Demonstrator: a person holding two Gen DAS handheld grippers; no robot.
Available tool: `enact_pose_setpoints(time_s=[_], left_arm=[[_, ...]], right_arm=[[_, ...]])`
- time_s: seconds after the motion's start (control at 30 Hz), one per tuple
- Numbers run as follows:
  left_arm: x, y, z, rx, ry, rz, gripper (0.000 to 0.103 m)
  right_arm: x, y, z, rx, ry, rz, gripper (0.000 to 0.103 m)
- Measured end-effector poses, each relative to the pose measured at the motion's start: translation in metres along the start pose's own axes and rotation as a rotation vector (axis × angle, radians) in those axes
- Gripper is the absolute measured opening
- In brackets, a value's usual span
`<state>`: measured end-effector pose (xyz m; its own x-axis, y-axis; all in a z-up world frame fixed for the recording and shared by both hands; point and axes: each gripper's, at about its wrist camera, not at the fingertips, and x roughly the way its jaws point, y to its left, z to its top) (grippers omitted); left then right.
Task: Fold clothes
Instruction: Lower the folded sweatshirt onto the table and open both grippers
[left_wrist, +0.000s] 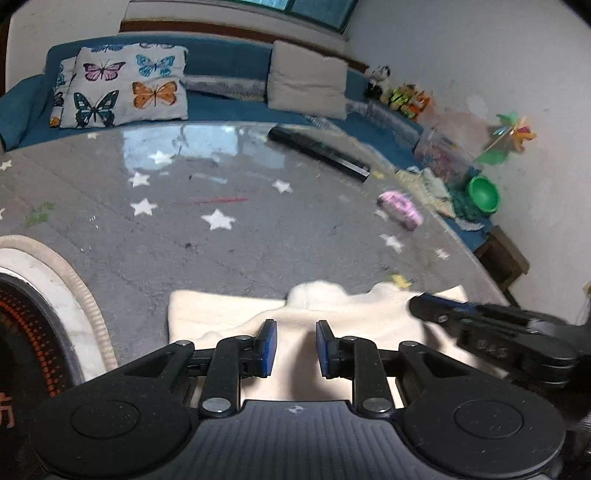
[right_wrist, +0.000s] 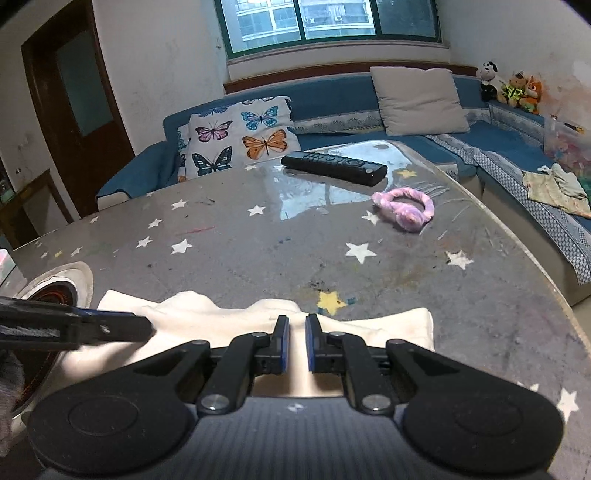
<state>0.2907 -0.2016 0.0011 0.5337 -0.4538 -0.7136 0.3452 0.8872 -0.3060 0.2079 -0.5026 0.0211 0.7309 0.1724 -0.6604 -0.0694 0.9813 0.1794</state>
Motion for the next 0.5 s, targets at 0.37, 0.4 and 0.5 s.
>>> enact_pose_setpoints(time_s=[0.37,0.4,0.5], left_arm=[[-0.033,-0.010,-0.008,0.041,-0.036,0.008,0.035],[-0.038,-0.013,-0.011,0.055,-0.043,0.011,0.039],[-0.054,-0.022,-0.023,0.095,-0.054,0.010,0.045]], right_arm=[[-0.036,0.007,-0.006,-0.028,-0.016,-0.003,0.026],[-0.042,0.008,-0.009,-0.031,-0.014,-0.006,0.030],[-0.060,0.008,-0.023,-0.033,-0.007,-0.012,0.033]])
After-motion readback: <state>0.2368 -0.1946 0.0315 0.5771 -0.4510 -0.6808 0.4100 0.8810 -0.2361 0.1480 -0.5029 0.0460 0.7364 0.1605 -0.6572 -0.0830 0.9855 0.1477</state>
